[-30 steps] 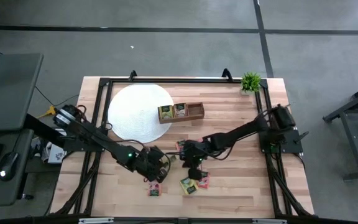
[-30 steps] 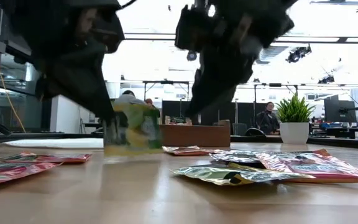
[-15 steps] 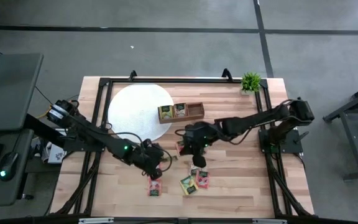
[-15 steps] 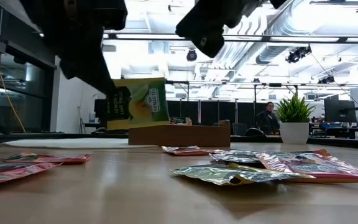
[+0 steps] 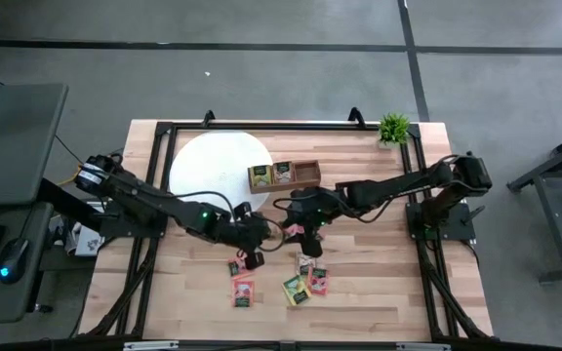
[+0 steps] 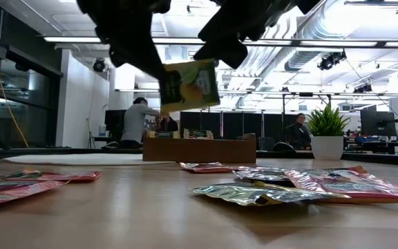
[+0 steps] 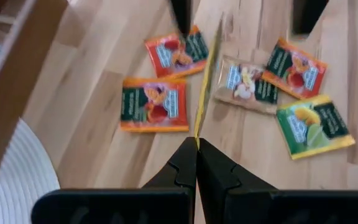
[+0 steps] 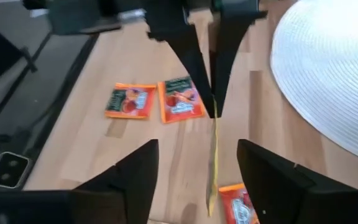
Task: Pick & Place Tea
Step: Put the yellow tea bag into the left compartment of the wooden organizer
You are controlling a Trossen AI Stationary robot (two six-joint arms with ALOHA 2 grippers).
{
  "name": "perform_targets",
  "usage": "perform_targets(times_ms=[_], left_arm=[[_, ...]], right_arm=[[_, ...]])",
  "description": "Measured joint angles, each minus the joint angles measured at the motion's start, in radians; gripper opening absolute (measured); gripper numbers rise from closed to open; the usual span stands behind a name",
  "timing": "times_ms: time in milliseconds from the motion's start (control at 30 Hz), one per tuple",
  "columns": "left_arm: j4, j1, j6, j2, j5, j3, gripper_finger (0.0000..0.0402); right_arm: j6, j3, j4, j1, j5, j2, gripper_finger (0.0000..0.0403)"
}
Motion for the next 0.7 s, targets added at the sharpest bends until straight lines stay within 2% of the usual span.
perform_targets(times_ms=[167,400,533,700], left_arm=[[0.001,0.012,0.050,0.000,0.001,0.029,0.0000],[0.000,0.033,0.104,0.000,-0.002,0.058,0.0000],[-0.017,0.037,0.104,0.000,0.021,0.059,0.0000],[-0.016,0.036,0.105,0.000,0.026,0.059,0.0000]], right_arm=[[0.002,0.000,-0.041,-0.007,0.007,0.000,0.0220],[0.022,0.000,-0.101,-0.007,0.029,0.000,0.0180],[0.034,0.000,-0.095,-0.009,0.035,0.000,0.0132],[0.052,0.000,-0.095,-0.019,0.023,0.000,0.0038]])
